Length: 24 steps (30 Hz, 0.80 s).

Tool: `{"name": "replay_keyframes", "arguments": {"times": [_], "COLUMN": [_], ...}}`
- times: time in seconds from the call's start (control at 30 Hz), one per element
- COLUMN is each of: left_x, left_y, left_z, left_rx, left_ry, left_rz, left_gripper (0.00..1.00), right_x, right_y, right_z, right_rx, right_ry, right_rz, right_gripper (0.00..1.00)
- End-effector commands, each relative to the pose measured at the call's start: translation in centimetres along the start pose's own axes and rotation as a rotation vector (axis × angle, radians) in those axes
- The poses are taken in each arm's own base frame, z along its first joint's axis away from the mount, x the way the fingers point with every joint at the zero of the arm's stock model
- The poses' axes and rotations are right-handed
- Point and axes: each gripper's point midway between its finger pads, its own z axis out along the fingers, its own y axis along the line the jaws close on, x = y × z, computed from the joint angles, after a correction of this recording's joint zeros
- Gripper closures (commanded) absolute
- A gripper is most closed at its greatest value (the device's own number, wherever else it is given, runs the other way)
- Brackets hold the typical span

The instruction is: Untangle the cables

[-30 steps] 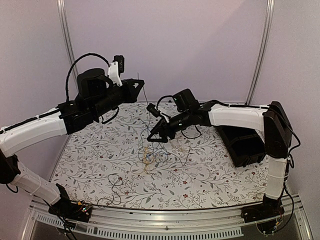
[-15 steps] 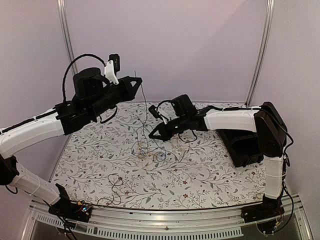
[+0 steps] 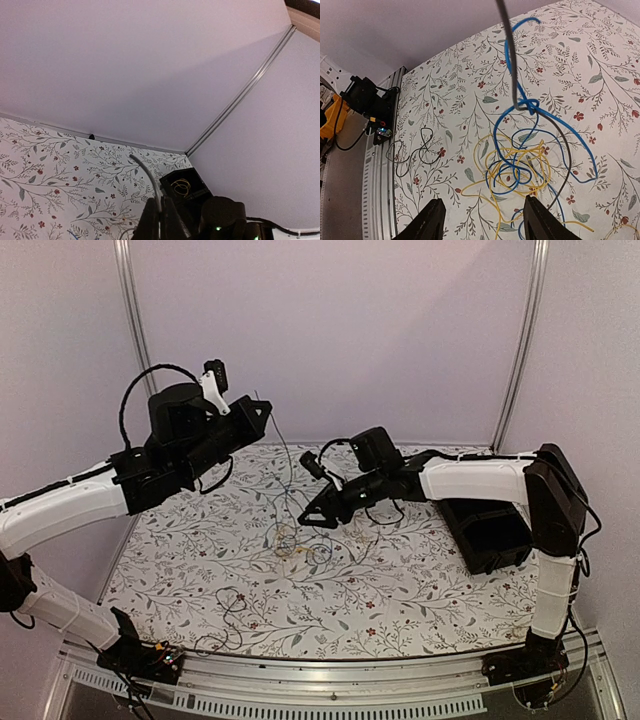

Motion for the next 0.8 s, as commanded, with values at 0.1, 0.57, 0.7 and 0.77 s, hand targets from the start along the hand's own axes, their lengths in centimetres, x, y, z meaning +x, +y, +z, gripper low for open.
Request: {"name": "replay_keyframes", "arguments": {"times": [0.1, 0.57, 0.7, 0.77], "left_x": [0.2, 1.1, 1.1, 0.9], "left_y": [1.9, 2.4, 2.2, 1.9], "left_z": [-0.7, -1.1, -1.2, -1.4], "left_rx": [-0.092, -0.148, -0.144, -0.135], "left_ry": [-0.038, -0.060, -0.062, -0.065], "left_rz": [-0.130, -0.232, -0.238, -0.243], "left_gripper": [1.00, 1.00, 1.00, 1.00], "right_x": [-4.0, -4.7, -4.2, -3.9], "right_y": [-0.1, -0.9, -1.6, -2.3], "right_z": [-0.7, 2.9, 3.5, 3.6], "right_rx": [0.069, 0.127, 0.175, 0.207], "right_ry": [-0.078, -0.073, -0.062, -0.057], "right_rz": [-0.074, 0.038, 0.066, 0.082], "right_gripper": [0.43, 0.35, 0.37, 0.46]}}
